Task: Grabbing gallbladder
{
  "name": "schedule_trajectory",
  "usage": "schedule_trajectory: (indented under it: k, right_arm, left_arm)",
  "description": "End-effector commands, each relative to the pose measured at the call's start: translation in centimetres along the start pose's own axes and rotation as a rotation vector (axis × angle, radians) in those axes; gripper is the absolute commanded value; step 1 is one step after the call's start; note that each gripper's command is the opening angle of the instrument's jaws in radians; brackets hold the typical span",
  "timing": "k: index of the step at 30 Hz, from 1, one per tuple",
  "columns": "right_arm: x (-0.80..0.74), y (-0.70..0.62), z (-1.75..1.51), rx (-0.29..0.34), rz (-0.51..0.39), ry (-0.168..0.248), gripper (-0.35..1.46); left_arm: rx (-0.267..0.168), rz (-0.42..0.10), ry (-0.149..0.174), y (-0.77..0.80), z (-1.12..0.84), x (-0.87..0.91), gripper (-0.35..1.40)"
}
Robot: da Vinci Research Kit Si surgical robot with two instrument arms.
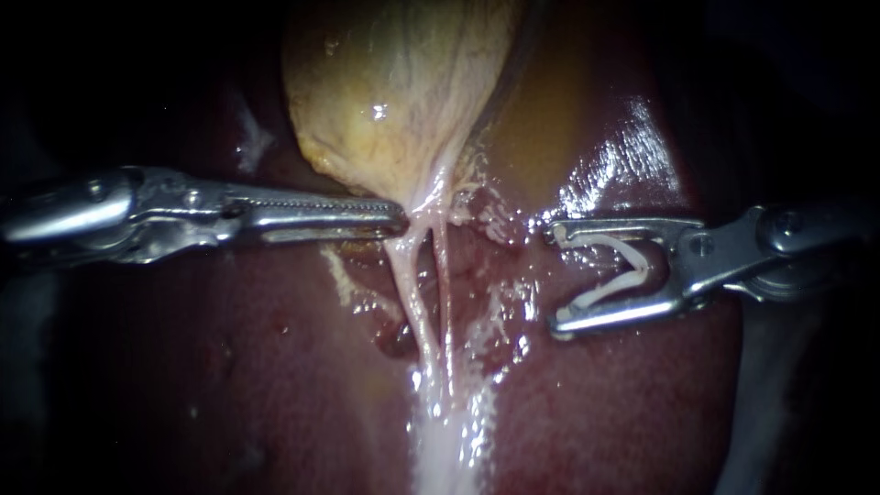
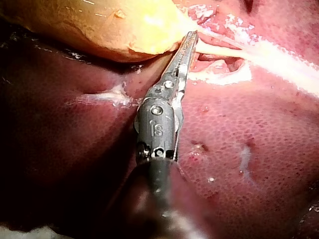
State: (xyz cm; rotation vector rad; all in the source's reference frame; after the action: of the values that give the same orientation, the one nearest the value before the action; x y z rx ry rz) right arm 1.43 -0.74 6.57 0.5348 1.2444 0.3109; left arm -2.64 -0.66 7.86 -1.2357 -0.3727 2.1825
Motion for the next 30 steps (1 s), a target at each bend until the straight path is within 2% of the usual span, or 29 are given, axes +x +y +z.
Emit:
schedule_trajectory:
  k: [1,7,15,30]
  right_arm:
    - [0.0,0.0,0.0,0.0,0.0,0.0,0.5]
    - [0.0,0.0,0.0,0.001,0.0,0.0,0.5]
    - [0.0,0.0,-0.01,0.001,0.0,0.0,0.5]
    - [0.0,0.0,-0.01,0.001,0.0,0.0,0.5]
  left_arm:
    - [-0.003,-0.009,0.0,0.01,-0.01,0.01,-0.35]
    - [-0.009,-0.025,-0.004,0.08,-0.18,0.09,-0.35]
    - [-0.016,-0.041,0.033,0.19,-0.44,0.34,-0.35]
    - [-0.017,-0.048,0.047,0.19,-0.56,0.43,-0.35]
